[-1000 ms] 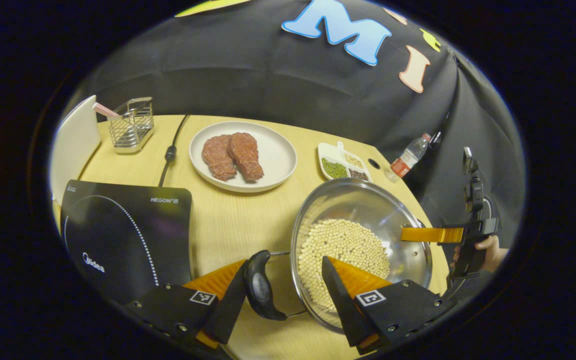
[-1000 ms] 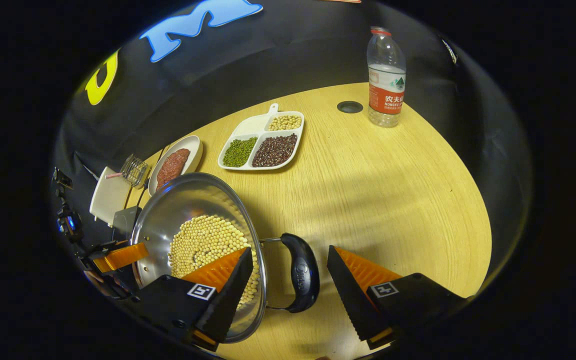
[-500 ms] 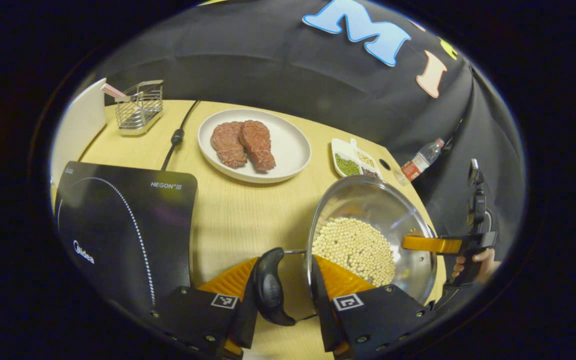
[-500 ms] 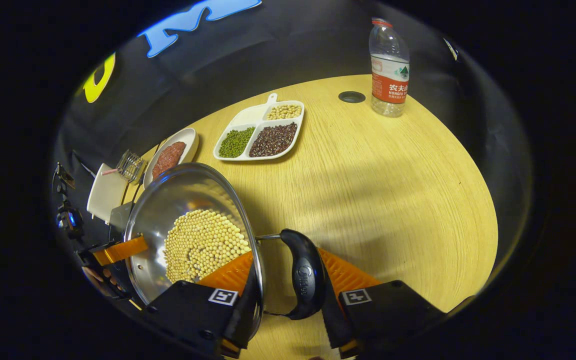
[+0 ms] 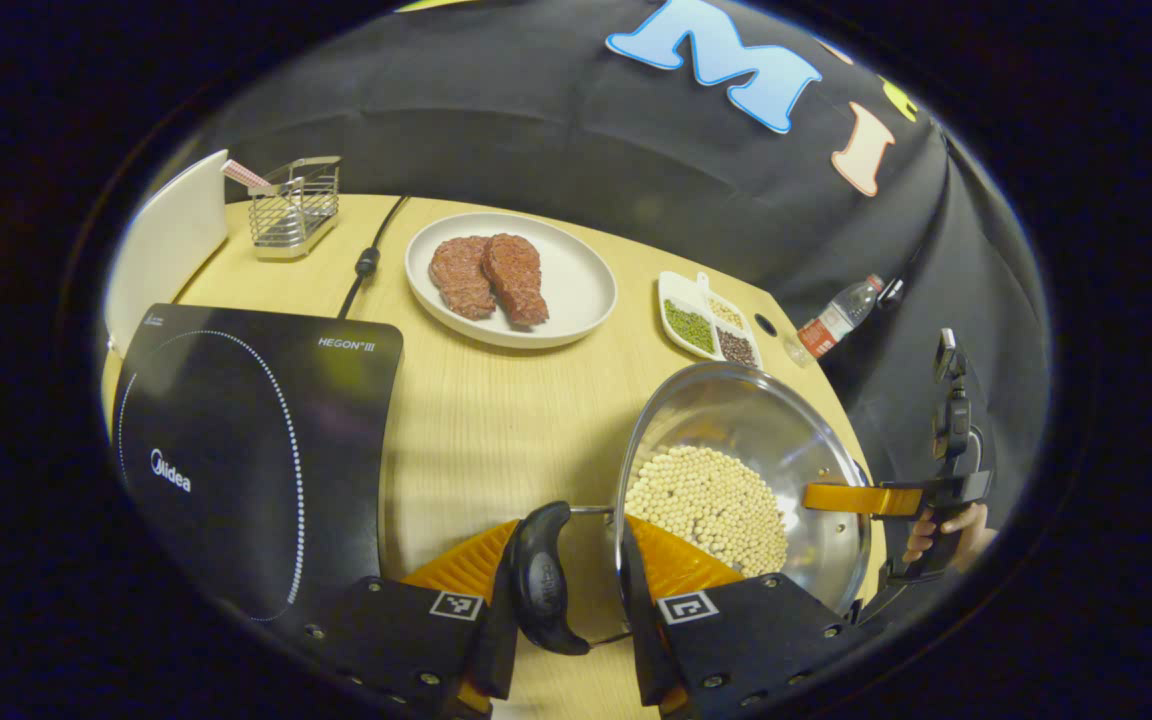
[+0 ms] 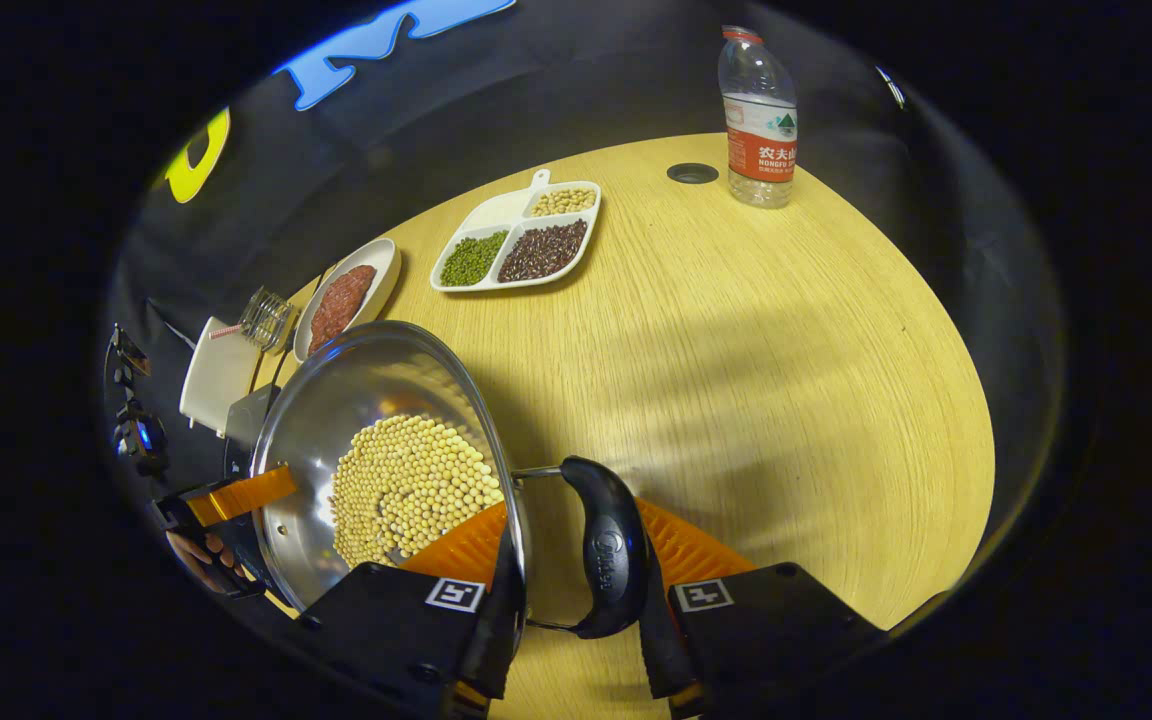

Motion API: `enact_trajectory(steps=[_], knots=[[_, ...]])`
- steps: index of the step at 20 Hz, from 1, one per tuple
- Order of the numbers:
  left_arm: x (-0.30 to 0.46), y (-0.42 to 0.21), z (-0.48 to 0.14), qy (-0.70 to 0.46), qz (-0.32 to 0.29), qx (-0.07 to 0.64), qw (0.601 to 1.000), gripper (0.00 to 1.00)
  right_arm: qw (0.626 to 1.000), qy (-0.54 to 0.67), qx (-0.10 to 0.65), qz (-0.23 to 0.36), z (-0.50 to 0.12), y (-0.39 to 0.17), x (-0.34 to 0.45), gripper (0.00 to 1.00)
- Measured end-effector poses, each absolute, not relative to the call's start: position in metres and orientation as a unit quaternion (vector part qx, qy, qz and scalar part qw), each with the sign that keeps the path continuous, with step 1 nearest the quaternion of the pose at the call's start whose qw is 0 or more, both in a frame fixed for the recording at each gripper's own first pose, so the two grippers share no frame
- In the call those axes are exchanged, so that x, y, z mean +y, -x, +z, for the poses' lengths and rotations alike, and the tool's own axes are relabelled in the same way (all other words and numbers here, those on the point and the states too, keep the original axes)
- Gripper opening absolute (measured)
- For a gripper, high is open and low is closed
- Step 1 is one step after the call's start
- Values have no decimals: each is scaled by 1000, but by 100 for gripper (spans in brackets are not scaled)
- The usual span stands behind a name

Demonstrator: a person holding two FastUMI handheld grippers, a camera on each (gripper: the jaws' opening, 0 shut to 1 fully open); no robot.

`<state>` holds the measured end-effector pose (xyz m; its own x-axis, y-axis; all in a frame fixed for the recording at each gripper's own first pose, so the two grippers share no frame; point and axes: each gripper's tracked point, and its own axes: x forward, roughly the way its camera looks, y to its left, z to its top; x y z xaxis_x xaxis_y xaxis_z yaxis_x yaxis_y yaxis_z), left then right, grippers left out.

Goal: First push the handle of the pot to place it horizontally, then grasp the pot with both hands and set it on the induction cooktop.

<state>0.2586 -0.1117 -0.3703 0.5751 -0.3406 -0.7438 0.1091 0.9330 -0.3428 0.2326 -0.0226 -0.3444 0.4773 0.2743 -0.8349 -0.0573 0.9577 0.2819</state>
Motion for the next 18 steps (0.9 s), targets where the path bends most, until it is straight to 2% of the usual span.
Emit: enact_trajectory(steps=[1,3,5,7,8,9,11,14,15,17,18], knots=[[-112,-254,-366,131,-129,442,878,52,854,-108,499,97,-341,-227,-24,54],[-114,-239,-360,136,-129,441,878,52,855,-107,498,94,-334,-213,-26,52],[-115,-225,-353,140,-133,434,880,45,858,-103,495,92,-327,-200,-29,52],[-117,-207,-348,147,-133,435,879,48,859,-98,495,91,-320,-182,-32,54],[-118,-197,-347,150,-132,436,877,52,859,-96,494,89,-317,-174,-33,52],[-118,-189,-344,152,-132,436,877,48,860,-94,494,88,-314,-166,-33,52],[-116,-172,-336,154,-133,434,878,48,861,-89,493,87,-308,-149,-34,54],[-110,-149,-323,154,-136,428,880,44,863,-89,491,80,-297,-123,-30,52],[-106,-143,-318,153,-137,426,881,45,864,-88,490,79,-293,-116,-26,54],[-94,-132,-310,153,-132,422,883,52,864,-90,488,79,-287,-104,-15,52],[-86,-129,-306,153,-129,422,884,48,864,-93,489,80,-286,-100,-8,51]])
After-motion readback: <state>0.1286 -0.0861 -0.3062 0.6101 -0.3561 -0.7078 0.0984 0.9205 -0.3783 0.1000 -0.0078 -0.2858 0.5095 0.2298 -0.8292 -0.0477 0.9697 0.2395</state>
